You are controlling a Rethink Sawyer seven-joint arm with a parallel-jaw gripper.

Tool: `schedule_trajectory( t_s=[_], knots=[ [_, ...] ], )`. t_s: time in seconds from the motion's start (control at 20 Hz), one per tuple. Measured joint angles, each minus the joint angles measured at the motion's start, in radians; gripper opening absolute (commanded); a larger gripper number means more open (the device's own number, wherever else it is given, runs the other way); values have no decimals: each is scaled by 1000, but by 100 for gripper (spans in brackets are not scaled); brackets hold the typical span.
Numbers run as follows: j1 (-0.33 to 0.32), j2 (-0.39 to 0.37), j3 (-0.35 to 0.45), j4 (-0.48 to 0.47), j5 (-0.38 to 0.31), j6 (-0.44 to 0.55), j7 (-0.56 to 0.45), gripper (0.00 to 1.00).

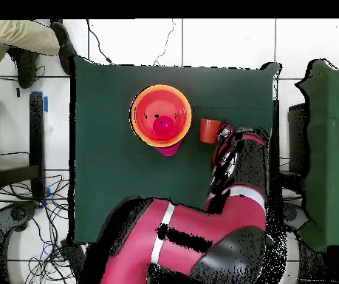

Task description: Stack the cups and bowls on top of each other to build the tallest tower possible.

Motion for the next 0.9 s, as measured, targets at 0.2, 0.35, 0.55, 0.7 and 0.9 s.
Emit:
schedule_trajectory(
  t_s=[0.2,0.35,0.55,0.7,0.9],
  knots=[
    [59,73,-141,-34,180,-58,0,100],
    [112,138,-259,-52,337,-126,0,100],
    [149,190,-346,-65,384,-176,0,100],
    [154,197,-355,-73,352,-182,0,100],
    [160,233,-416,-75,458,-234,0,100]
  ],
)
